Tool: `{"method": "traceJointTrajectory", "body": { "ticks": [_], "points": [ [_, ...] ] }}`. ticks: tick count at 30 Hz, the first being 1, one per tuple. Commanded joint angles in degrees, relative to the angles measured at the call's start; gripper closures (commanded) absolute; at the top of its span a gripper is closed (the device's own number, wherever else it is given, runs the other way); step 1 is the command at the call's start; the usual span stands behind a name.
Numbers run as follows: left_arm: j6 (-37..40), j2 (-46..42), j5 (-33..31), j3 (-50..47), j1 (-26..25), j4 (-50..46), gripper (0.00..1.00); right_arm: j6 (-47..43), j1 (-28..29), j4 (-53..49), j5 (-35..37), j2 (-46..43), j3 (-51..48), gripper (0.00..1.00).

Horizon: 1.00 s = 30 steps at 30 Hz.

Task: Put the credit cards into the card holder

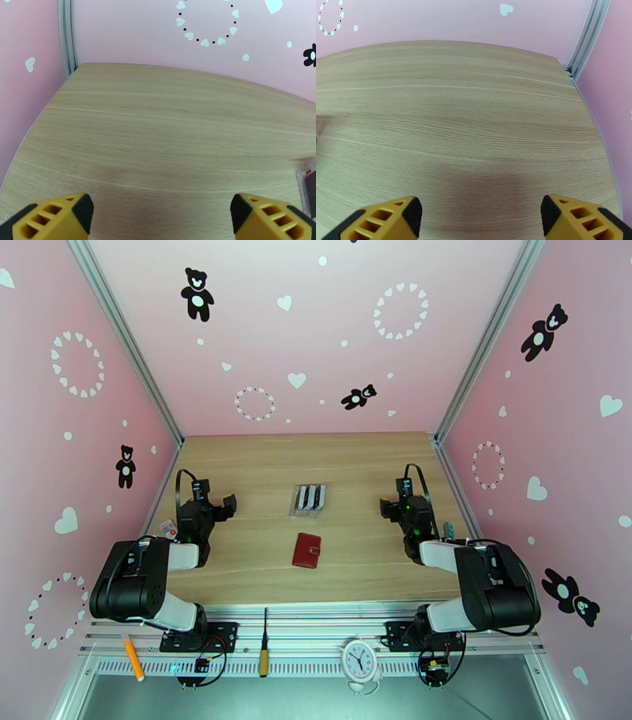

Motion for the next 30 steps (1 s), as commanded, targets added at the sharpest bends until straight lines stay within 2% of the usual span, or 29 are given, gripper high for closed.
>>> {"method": "traceJointTrajectory", "body": {
  "ticks": [1,8,11,14,20,22,30],
  "points": [
    [0.9,0.4,0.5,1.0,-0.5,0.9,0.02,-0.6,-0.1,2.2,-0.3,1.1,0.3,0.14],
    [0.9,0.3,1.0,0.8,-0.4,1.2,0.02,-0.2,-0.1,2.0,0.1,2.0,0.8,0.14],
    [2.7,0.2,6.0,-1.0,-0.4,4.5,0.02,0.1,-0.4,1.8,0.5,2.5,1.2,0.14],
    [1.9,0.3,4.5,-2.2,-0.3,6.9,0.02,1.5,-1.6,1.0,0.0,3.5,2.0,0.14],
    [1.1,0.3,2.2,0.7,-0.3,1.5,0.02,1.4,-1.8,0.4,-0.2,4.0,2.6,0.12],
    [1.1,0.2,2.1,0.9,-0.3,1.0,0.02,1.4,-1.8,0.3,-0.2,4.0,2.7,0.01],
    [1.5,0.2,3.3,0.5,-0.3,2.0,0.02,1.4,-1.7,0.9,-0.2,3.6,2.0,0.01]
  ]
}}
